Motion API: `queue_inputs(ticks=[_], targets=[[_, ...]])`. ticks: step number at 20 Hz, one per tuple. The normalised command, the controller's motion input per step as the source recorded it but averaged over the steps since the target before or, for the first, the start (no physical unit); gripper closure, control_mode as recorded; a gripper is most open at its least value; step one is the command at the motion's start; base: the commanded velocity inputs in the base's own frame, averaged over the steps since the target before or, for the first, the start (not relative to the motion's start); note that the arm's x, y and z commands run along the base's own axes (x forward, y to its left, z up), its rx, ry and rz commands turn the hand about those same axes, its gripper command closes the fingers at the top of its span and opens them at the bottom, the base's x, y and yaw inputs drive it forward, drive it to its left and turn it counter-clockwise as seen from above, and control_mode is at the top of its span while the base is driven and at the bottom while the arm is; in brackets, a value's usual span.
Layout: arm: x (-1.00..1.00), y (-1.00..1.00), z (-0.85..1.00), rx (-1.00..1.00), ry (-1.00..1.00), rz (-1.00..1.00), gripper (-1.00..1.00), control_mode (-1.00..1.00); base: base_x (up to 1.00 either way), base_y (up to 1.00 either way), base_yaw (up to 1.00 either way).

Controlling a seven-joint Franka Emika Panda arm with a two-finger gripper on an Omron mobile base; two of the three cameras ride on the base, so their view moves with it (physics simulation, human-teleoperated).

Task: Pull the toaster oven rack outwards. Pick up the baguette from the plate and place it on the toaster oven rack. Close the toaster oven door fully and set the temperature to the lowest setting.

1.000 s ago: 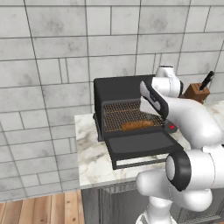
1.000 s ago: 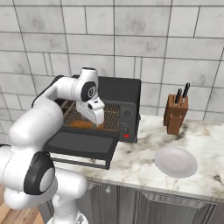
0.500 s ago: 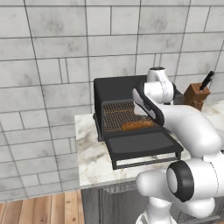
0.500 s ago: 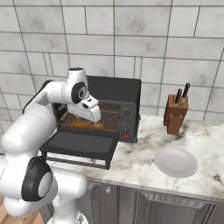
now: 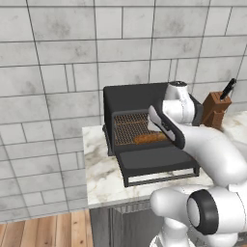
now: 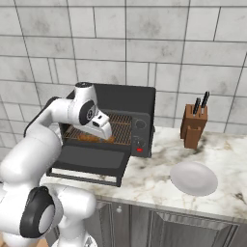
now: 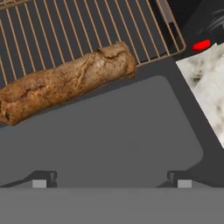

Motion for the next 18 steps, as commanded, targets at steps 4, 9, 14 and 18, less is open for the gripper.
queue_inputs(ticks=[4,9,14,18], targets=[[0.0,0.0,-0.04,-0.01,-0.13,0.05,-1.0,-1.0,0.0,0.0,0.0],[0.0,0.03,-0.11,-0.05,-0.07,0.07,-1.0,-1.0,0.0,0.0,0.0],[0.03,0.0,-0.22,-0.03,0.0,0.09,-1.0,-1.0,0.0,0.0,0.0],[0.11,0.0,-0.14,-0.01,0.04,0.1,-1.0,-1.0,0.0,0.0,0.0]])
